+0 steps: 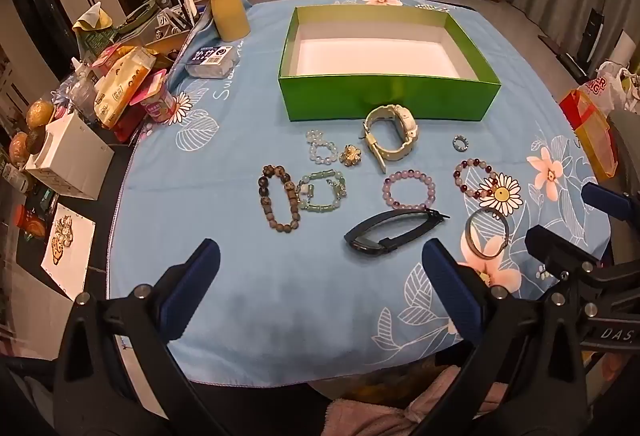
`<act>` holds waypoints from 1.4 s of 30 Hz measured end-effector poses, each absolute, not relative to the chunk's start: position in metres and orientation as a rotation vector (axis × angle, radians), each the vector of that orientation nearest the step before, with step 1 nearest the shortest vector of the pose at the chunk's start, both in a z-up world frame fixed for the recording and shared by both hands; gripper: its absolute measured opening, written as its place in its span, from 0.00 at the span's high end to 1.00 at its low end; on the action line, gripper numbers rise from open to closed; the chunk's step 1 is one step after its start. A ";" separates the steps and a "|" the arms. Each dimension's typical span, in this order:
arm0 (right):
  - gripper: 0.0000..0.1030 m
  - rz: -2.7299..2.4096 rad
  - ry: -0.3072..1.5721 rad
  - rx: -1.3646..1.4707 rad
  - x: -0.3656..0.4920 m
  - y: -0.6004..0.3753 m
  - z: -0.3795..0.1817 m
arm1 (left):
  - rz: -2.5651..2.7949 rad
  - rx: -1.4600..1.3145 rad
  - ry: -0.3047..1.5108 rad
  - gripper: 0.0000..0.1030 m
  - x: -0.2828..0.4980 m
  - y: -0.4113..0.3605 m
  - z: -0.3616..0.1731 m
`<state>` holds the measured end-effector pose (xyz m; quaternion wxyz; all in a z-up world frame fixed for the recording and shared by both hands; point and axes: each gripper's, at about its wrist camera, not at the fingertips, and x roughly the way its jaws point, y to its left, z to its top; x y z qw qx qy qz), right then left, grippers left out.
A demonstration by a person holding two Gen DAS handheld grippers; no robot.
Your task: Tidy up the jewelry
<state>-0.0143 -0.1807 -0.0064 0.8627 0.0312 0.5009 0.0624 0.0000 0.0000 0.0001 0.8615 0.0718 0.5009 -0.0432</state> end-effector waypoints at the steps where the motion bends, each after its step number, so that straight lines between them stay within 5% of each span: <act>1: 0.01 0.128 1.050 0.060 -0.014 -0.180 -0.006 | -0.093 0.148 1.052 0.02 0.000 0.000 0.000; 42: 0.01 0.124 1.038 0.053 -0.009 -0.180 -0.004 | -0.090 0.162 1.044 0.02 0.005 -0.001 0.003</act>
